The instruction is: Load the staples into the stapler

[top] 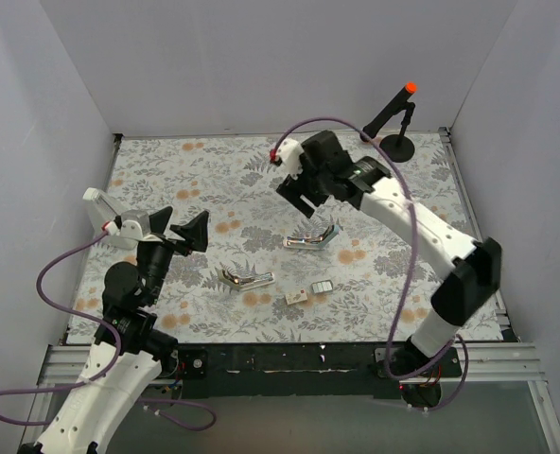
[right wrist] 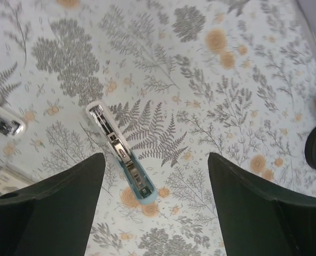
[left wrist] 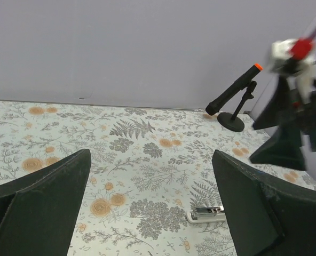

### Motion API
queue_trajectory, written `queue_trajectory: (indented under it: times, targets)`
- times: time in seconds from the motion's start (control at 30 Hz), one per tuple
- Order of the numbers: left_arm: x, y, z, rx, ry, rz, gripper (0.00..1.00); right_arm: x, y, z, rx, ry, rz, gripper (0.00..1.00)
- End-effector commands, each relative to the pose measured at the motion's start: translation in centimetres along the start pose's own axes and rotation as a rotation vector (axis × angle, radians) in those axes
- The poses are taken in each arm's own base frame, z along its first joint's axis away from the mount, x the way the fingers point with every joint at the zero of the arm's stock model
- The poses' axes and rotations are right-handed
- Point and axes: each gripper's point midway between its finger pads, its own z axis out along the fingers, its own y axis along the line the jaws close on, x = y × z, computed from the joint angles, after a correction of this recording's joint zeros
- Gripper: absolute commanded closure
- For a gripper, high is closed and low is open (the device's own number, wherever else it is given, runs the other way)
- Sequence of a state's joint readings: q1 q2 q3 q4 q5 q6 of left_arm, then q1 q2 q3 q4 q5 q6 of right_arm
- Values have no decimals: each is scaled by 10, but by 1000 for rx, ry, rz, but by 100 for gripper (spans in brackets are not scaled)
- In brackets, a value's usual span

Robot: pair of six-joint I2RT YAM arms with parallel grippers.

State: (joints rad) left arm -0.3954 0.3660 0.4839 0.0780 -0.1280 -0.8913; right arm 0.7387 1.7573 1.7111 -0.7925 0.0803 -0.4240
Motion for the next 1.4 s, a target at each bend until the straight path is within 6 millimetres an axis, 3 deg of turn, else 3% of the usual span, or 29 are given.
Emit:
queue_trajectory:
  times: [0.0, 0.03, 0.07, 0.1, 0.13, 0.17, 0.2, 0.23, 0.27, 0.3, 0.33, 0.47, 0.57, 0.8, 1.07, 1.17, 1.37]
  targets:
    - [-4, 9, 2, -70, 4, -56, 2, -43, -28, -75, 167, -376, 325, 14]
    - [-6, 9, 2, -78, 1, -62, 2, -25, -19, -68, 157, -371, 368, 13]
    - [-4, 10, 3, -83, 8, -66, 2, -26, -16, -77, 158, -426, 403, 8]
    - [-4, 10, 3, -87, 12, -73, 2, -38, -19, -112, 176, -562, 432, 7]
    - [-4, 12, 4, -95, 16, -77, 2, -35, -12, -118, 154, -606, 473, 7]
    - [-3, 13, 5, -105, 20, -79, 2, -18, -2, -129, 148, -647, 481, 6]
    - [-2, 14, 5, -107, 23, -81, 2, -21, 2, -138, 139, -730, 488, 6]
    - [-2, 14, 6, -110, 23, -84, 2, -15, 6, -143, 132, -766, 535, 6]
    - [-2, 16, 6, -115, 24, -83, 2, 6, 18, -129, 117, -744, 548, 5]
    - [1, 16, 8, -119, 35, -84, 2, 8, 21, -147, 114, -805, 548, 5]
    - [2, 16, 9, -119, 40, -85, 2, 16, 24, -147, 115, -802, 566, 5]
    - [6, 15, 10, -116, 60, -90, 2, 59, 38, -133, 121, -691, 690, 4]
    - [6, 18, 11, -130, 59, -86, 2, 91, 51, -111, 117, -548, 772, 4]
    - [17, 29, 11, -185, 101, -55, 2, 142, 74, -61, 142, -236, 879, 6]
    - [24, 51, 11, -291, 119, 0, 2, 155, 102, -25, 111, -72, 855, 28]
    - [29, 44, 13, -259, 146, -13, 2, 159, 107, -18, 122, -58, 860, 44]
    - [30, 36, 15, -218, 163, -24, 2, 165, 122, -1, 83, 2, 836, 55]
